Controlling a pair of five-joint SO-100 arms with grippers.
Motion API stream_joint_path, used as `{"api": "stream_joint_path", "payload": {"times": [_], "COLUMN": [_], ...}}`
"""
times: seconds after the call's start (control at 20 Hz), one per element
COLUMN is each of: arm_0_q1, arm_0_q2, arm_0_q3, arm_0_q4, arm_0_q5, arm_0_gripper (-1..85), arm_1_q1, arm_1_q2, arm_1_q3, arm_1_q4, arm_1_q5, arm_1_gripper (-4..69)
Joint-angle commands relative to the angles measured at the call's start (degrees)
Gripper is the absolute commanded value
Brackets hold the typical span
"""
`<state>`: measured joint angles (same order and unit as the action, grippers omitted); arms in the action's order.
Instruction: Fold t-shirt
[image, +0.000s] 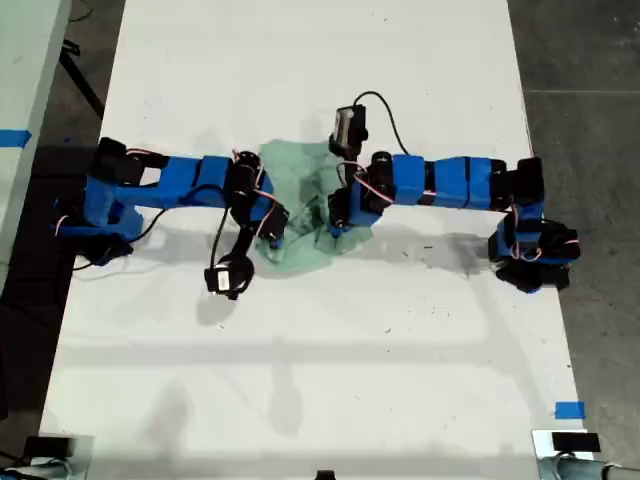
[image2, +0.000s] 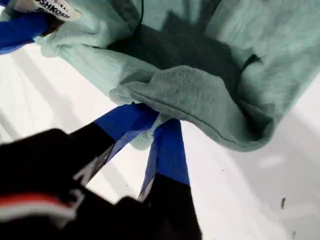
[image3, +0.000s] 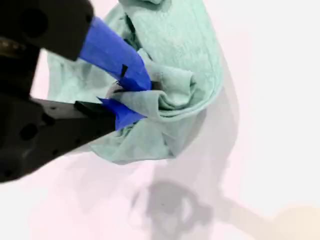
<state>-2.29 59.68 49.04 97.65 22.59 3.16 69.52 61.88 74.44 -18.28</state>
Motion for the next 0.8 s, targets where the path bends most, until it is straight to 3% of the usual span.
{"api": "stream_joint_path", "payload": {"times": [0.0,0.4,0.75], "arm_0_q1": [-7.65,-24.70,-30.50], "arm_0_q2": [4.75,6.86,1.14], "arm_0_q3": [-2.20,-2.20,-2.20], "arm_0_q4": [2.37,2.64,-1.93], "arm_0_q5": [4.66,11.34,14.41], "arm_0_gripper": [0.0,0.0,0.0], "arm_1_q1": [5.10,17.40,22.68], "arm_1_q2": [2.72,0.88,-4.39], "arm_1_q3": [-2.20,-2.72,-4.13], "arm_1_q4": [-2.29,-7.47,-12.30], "arm_1_q5": [-5.10,-14.68,-17.75], "arm_1_gripper": [-1.3,-1.3,-1.3]}}
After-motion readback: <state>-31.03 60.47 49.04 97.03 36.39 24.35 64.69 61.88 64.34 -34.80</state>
